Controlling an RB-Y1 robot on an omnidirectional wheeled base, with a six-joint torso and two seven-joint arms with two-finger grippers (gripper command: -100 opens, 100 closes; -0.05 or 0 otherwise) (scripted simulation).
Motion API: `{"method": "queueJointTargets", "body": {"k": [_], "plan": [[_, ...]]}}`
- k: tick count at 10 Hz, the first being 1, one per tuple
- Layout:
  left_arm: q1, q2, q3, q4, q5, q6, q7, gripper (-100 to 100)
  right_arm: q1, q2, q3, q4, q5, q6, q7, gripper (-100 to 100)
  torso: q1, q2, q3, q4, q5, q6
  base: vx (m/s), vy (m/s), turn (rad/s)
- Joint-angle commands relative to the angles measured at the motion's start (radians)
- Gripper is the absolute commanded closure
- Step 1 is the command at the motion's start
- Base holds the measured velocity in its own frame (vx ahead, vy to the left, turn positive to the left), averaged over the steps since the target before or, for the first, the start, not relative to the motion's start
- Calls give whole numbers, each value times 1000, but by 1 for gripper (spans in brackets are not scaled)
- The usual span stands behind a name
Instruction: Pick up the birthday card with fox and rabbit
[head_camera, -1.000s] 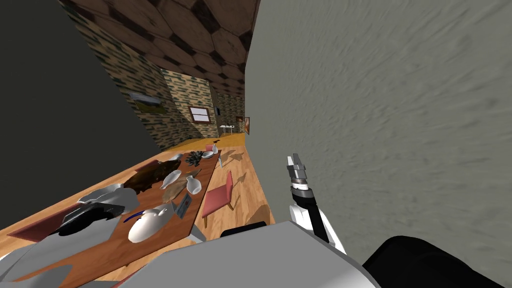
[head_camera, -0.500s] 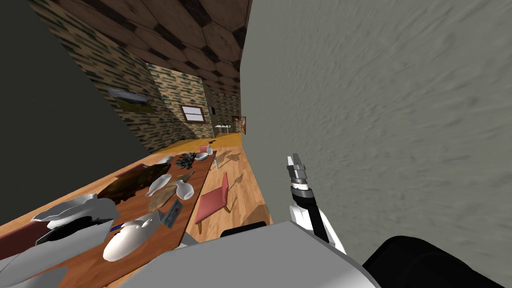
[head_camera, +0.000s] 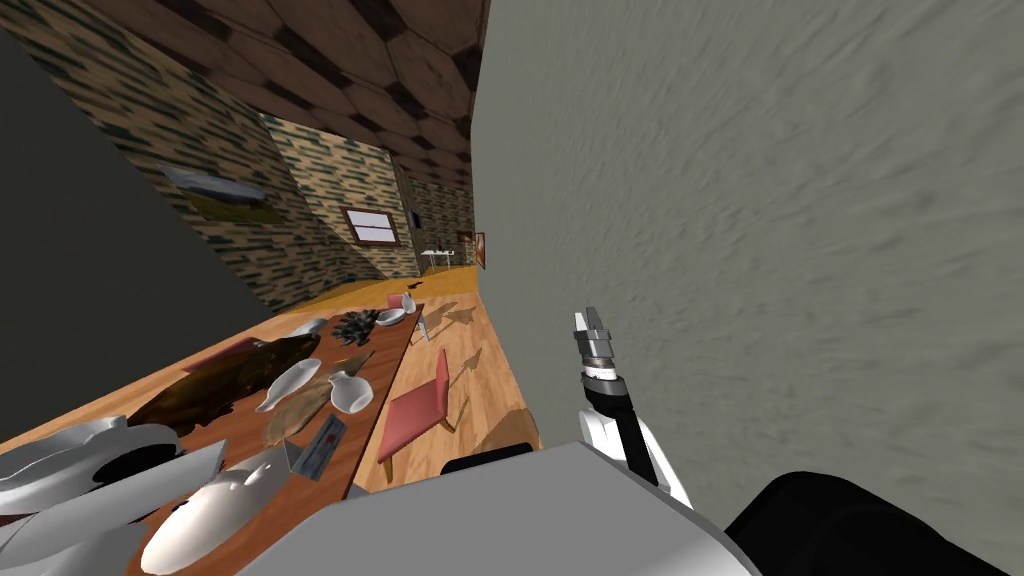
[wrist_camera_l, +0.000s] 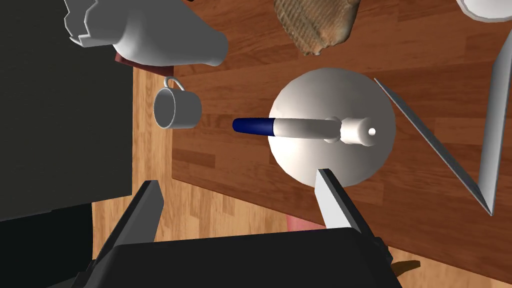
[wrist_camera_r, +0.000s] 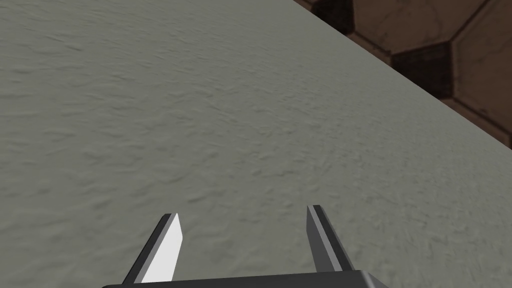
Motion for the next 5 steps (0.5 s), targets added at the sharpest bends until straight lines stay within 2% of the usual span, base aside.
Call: {"method": "queueJointTargets", "body": {"k": [1,2,3,5], "plan": [[-7,-5,13,9,-1,43,16,-100,0,0,0,0,0,0,0,0,0,0,0,0,0,0,27,-26,-45],[-26,-6,38,49,-3,75,42,-100,0,0,0,0,0,0,0,0,0,0,0,0,0,-1,41,-21,-70],[-26,-6,38,49,-3,82,42,-100,0,0,0,0,0,0,0,0,0,0,0,0,0,0,33,-11,-46],[-56,-9,82,113,-5,146,86,-100,0,0,0,0,0,0,0,0,1,0,0,0,0,0,43,-8,-102]]}}
